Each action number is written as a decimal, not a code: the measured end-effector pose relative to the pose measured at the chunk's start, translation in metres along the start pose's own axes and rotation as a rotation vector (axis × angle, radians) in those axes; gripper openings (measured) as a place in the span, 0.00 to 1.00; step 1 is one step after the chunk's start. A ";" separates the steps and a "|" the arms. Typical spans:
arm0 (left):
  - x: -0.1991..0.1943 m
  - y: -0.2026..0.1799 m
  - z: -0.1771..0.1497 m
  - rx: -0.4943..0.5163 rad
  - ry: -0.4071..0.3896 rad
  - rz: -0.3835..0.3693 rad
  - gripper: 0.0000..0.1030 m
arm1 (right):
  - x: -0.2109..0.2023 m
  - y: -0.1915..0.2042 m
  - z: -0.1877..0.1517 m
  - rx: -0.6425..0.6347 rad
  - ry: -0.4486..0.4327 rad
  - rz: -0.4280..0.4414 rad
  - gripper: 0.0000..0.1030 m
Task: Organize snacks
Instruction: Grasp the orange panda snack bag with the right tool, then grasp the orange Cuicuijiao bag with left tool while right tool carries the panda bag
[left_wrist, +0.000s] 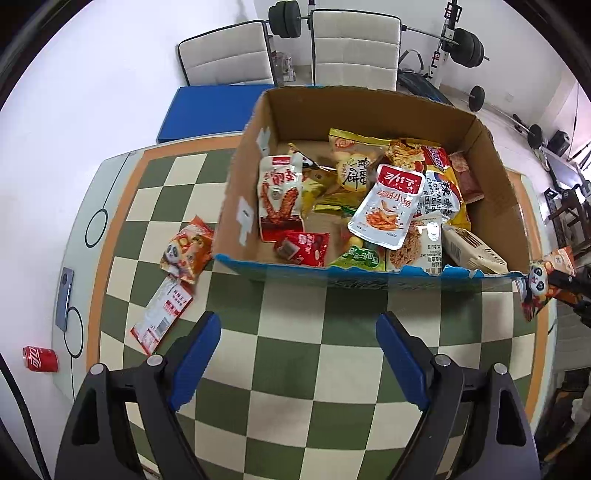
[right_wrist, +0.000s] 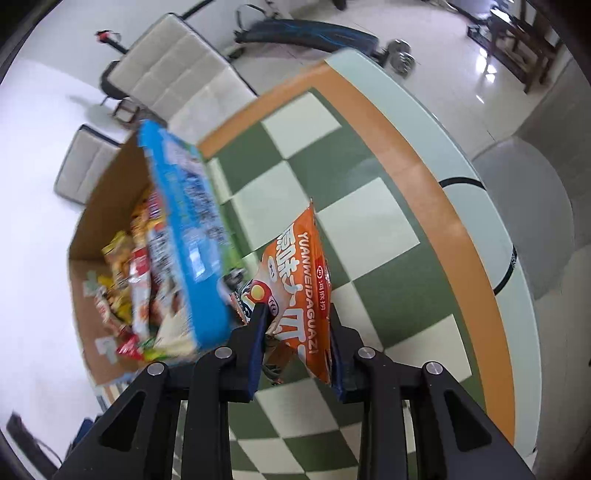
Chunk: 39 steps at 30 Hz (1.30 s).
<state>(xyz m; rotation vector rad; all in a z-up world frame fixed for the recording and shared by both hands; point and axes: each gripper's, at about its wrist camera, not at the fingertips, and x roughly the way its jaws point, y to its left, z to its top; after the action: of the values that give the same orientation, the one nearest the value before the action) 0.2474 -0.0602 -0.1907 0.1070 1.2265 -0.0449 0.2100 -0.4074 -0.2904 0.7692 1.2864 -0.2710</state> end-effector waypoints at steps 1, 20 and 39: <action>-0.002 0.004 -0.001 -0.007 0.007 -0.005 0.84 | -0.009 0.001 -0.006 -0.018 -0.010 0.007 0.30; 0.070 0.141 0.048 -0.045 0.197 0.036 0.84 | -0.038 0.065 -0.124 -0.183 0.069 0.149 0.28; 0.216 0.149 0.082 0.261 0.438 0.000 0.83 | 0.064 0.183 -0.160 -0.198 0.152 0.099 0.28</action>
<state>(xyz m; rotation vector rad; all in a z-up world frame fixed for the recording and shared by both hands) 0.4109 0.0839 -0.3582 0.3590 1.6543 -0.1902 0.2141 -0.1558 -0.2956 0.6917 1.3903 -0.0041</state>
